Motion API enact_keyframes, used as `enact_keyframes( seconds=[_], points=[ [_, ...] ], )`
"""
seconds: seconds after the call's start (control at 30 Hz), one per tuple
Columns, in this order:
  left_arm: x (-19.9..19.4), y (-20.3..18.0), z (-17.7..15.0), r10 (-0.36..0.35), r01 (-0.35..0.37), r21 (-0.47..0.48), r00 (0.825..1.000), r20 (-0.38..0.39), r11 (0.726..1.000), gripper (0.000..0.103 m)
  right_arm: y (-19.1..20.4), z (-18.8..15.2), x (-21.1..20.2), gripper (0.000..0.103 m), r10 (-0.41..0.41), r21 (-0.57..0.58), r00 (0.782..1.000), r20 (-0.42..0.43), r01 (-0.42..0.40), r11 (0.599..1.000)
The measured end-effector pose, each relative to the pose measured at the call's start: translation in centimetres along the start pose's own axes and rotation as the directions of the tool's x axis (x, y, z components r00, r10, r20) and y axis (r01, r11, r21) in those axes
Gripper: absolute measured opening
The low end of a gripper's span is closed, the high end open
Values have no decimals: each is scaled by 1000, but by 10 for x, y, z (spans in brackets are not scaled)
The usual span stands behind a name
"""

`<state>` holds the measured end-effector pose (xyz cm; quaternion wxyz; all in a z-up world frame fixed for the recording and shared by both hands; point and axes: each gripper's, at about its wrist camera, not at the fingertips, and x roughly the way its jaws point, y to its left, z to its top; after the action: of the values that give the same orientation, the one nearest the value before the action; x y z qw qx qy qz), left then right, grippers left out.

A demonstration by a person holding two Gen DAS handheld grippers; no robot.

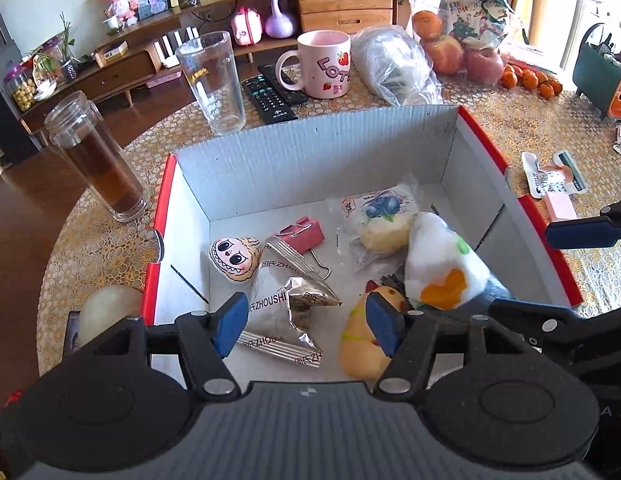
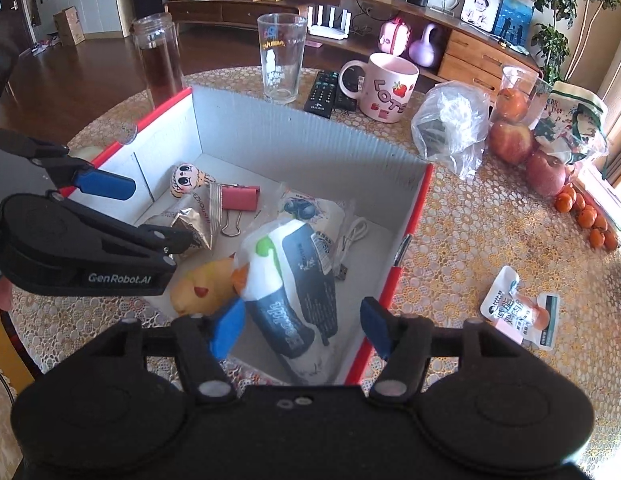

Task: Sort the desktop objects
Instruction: 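Lower both items into the box and open both grippers, then withdraw both grippers from the box toward the snack pouch and pink pad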

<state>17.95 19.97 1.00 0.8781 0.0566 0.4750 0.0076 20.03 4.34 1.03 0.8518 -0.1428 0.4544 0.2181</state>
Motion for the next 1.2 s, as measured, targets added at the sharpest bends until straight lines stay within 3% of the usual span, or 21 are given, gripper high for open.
enact_keyframes(
  seconds=[0.73, 1.13, 1.2],
  points=[
    [-66, -49, -19, -33, 32, 20, 998, 55, 999, 64, -35, -42, -70, 65, 7, 68, 996, 89, -13, 998],
    [-86, -90, -30, -69, 65, 53, 995, 78, 996, 64, -65, -74, -96, 71, -1, 108, 992, 130, -13, 994],
    [-88, -96, -31, -73, 69, 56, 994, 81, 996, 68, -71, -80, -100, 72, -6, 117, 991, 136, -11, 993]
  ],
)
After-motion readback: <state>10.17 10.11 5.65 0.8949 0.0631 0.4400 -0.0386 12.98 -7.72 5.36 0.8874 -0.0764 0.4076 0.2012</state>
